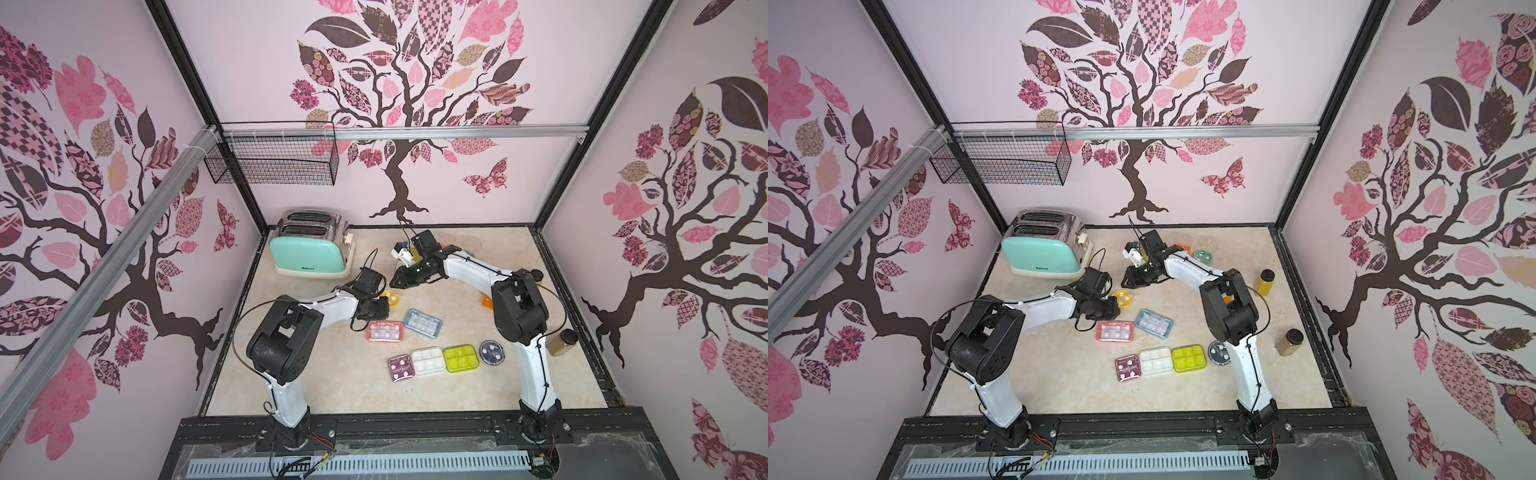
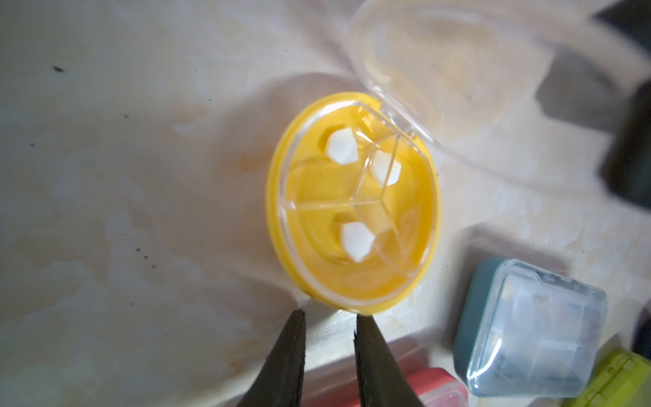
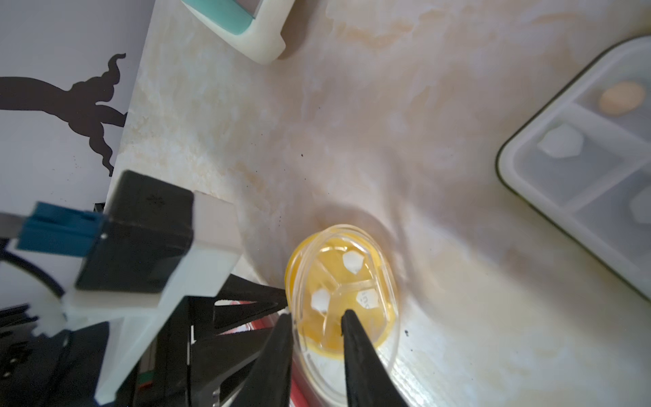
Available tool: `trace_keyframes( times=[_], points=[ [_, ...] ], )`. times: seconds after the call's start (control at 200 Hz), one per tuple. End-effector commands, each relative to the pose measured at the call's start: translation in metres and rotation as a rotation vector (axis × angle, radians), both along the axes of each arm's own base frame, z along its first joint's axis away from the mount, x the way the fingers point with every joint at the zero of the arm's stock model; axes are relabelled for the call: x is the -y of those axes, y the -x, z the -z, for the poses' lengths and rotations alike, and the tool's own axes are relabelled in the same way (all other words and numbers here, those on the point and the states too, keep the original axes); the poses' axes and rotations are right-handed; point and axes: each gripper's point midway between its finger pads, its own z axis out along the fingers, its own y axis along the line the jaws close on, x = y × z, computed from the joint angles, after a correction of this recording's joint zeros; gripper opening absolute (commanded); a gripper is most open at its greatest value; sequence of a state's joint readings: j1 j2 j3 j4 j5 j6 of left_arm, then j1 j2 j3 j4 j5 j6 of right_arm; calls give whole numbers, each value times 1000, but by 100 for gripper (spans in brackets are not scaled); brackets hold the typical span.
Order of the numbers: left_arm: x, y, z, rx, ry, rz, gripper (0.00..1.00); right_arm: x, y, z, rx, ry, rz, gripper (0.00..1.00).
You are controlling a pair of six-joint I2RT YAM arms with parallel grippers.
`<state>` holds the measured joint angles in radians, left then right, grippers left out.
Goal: Close pillboxes
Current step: Close the lid on the pillbox.
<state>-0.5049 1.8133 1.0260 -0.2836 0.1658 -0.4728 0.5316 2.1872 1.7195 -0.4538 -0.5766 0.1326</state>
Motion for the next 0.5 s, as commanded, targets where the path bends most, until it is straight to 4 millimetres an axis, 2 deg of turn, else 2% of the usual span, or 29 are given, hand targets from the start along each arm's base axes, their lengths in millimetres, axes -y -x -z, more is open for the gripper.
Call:
trace_keyframes(
  times=[0.0, 0.205, 0.495],
  points=[
    [2, -2, -2, -1, -3, -5, 28, -2, 8, -14, 21, -12, -5, 28],
    [2, -2, -5, 7, 2, -8, 28, -2, 19, -6, 17, -2, -9, 28],
    [4, 1, -7, 6, 30, -14, 27, -15, 28, -1, 43, 35, -33, 31]
  ],
)
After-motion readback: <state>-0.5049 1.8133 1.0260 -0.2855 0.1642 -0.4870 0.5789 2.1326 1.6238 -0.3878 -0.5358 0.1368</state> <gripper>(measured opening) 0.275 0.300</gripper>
